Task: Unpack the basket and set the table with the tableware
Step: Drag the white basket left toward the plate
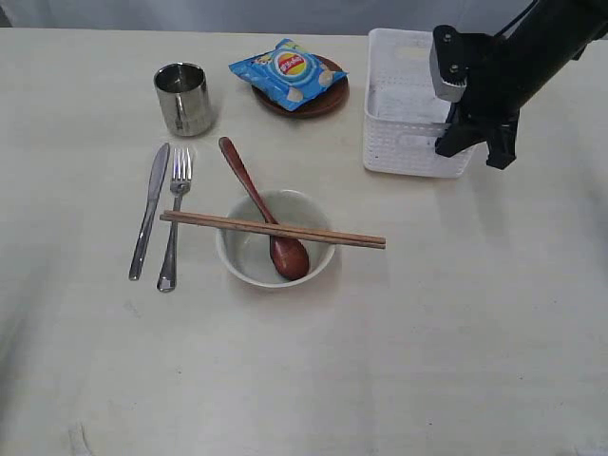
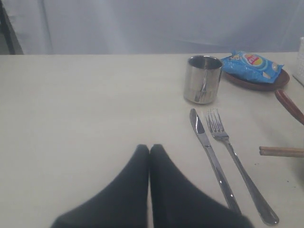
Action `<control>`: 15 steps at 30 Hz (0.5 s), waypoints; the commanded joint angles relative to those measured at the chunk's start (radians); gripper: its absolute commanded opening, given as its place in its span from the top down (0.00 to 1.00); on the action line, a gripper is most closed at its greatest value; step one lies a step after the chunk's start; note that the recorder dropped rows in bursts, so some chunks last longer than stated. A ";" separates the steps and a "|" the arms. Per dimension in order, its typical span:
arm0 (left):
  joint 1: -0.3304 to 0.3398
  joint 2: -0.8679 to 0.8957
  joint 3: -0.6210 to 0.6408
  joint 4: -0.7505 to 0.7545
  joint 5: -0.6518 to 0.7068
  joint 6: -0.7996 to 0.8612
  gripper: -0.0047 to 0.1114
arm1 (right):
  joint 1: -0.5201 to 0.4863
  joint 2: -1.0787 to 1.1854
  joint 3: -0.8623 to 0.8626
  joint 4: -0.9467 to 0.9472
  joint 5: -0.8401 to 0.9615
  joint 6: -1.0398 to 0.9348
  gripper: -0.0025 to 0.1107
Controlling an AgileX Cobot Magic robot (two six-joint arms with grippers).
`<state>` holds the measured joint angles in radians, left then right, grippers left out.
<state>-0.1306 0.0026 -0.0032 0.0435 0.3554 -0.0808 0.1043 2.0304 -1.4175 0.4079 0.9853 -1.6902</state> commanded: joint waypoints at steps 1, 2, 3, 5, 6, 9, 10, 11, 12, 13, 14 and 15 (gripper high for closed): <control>0.002 -0.003 0.003 0.009 -0.011 -0.004 0.96 | -0.003 -0.002 0.000 0.016 0.015 0.000 0.98; 0.002 -0.003 0.003 0.009 -0.011 -0.004 0.96 | -0.003 -0.002 0.000 0.016 0.017 0.001 0.98; 0.002 -0.003 0.003 0.009 -0.011 -0.004 0.96 | -0.003 -0.002 0.000 0.018 0.017 0.004 0.98; 0.002 -0.003 0.003 0.009 -0.011 -0.004 0.96 | -0.003 -0.002 0.000 0.021 0.017 0.022 0.98; 0.002 -0.003 0.003 0.009 -0.011 -0.004 0.96 | -0.003 -0.002 0.000 0.021 0.014 0.037 0.98; 0.002 -0.003 0.003 0.009 -0.011 -0.004 0.96 | -0.003 -0.002 0.000 0.010 0.007 0.080 0.98; 0.002 -0.003 0.003 0.009 -0.011 -0.004 0.96 | -0.003 -0.002 0.000 0.010 0.007 0.080 0.98; 0.002 -0.003 0.003 0.009 -0.011 -0.004 0.96 | -0.003 -0.002 0.000 0.010 0.007 0.082 0.98; 0.002 -0.003 0.003 0.009 -0.011 -0.004 0.96 | -0.003 -0.002 0.000 0.010 0.007 0.083 0.98; 0.002 -0.003 0.003 0.009 -0.011 -0.004 0.96 | -0.003 -0.002 0.000 0.010 0.007 0.087 0.98; 0.002 -0.003 0.003 0.009 -0.011 -0.004 0.96 | -0.003 -0.002 0.000 0.010 0.007 0.101 0.98; 0.002 -0.003 0.003 0.009 -0.011 -0.004 0.96 | -0.003 -0.002 0.000 0.010 0.007 0.116 0.98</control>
<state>-0.1306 0.0026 -0.0032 0.0435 0.3554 -0.0808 0.1043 2.0304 -1.4175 0.4126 0.9853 -1.6129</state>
